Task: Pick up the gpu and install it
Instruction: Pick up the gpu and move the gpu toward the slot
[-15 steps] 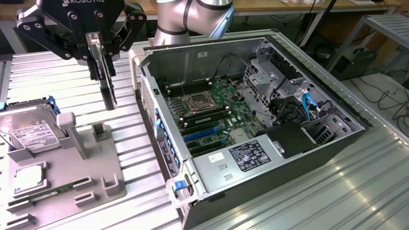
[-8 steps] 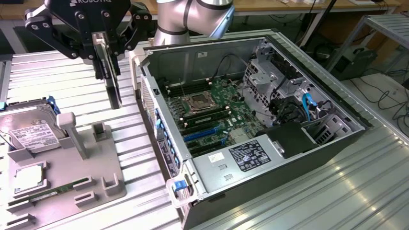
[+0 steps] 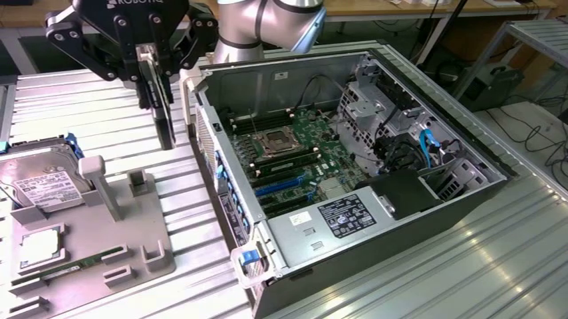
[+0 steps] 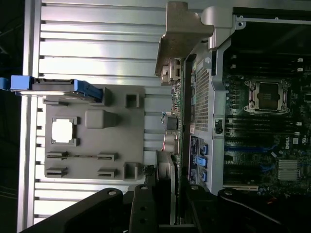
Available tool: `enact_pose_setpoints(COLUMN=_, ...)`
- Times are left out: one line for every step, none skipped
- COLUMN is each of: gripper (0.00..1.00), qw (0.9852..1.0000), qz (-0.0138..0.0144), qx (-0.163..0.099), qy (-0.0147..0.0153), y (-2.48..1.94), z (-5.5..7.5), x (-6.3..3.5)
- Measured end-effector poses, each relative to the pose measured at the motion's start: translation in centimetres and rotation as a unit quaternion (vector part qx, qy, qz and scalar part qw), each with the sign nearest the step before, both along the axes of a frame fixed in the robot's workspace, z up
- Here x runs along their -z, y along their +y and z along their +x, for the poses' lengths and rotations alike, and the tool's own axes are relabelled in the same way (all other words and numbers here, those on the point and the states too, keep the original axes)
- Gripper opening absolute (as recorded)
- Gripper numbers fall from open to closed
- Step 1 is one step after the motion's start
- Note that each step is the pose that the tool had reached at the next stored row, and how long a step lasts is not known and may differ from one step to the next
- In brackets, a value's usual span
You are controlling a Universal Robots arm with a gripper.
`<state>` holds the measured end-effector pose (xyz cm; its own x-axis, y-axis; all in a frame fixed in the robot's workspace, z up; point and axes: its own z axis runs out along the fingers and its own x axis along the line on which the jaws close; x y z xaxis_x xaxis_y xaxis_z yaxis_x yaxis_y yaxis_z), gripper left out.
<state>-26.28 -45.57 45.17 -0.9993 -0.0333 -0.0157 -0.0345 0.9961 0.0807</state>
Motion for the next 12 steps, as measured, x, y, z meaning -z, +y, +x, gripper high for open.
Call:
enact_pose_setpoints(gripper=0.28, qw=1.0000, qz=0.0000, qx=0.000, qy=0.0000, y=0.00, z=0.06, x=0.00)
enact_pose_setpoints(gripper=0.28, qw=1.0000, qz=0.0000, qx=0.000, qy=0.0000, y=0.00, z=0.13, x=0.00)
enact_pose_setpoints(gripper=0.28, qw=1.0000, qz=0.0000, qx=0.000, qy=0.0000, y=0.00, z=0.21, x=0.00)
enact_pose_setpoints(gripper=0.28, qw=1.0000, qz=0.0000, qx=0.000, qy=0.0000, y=0.00, z=0.30, x=0.01)
enact_pose_setpoints(gripper=0.28, qw=1.0000, qz=0.0000, qx=0.000, qy=0.0000, y=0.00, z=0.38, x=0.01)
enact_pose_setpoints(gripper=0.28, qw=1.0000, qz=0.0000, qx=0.000, qy=0.0000, y=0.00, z=0.44, x=0.01)
enact_pose_setpoints(gripper=0.28, qw=1.0000, qz=0.0000, qx=0.000, qy=0.0000, y=0.00, z=0.52, x=0.01)
enact_pose_setpoints(gripper=0.28, qw=1.0000, qz=0.0000, qx=0.000, qy=0.0000, y=0.00, z=0.67, x=0.01)
enact_pose_setpoints(gripper=0.28, qw=1.0000, qz=0.0000, qx=0.000, qy=0.0000, y=0.00, z=0.78, x=0.01)
enact_pose_setpoints(gripper=0.28, qw=1.0000, qz=0.0000, qx=0.000, qy=0.0000, y=0.00, z=0.85, x=0.01)
enact_pose_setpoints(gripper=0.28, qw=1.0000, qz=0.0000, qx=0.000, qy=0.0000, y=0.00, z=0.93, x=0.02)
enact_pose_setpoints(gripper=0.28, qw=1.0000, qz=0.0000, qx=0.000, qy=0.0000, y=0.00, z=1.06, x=0.02)
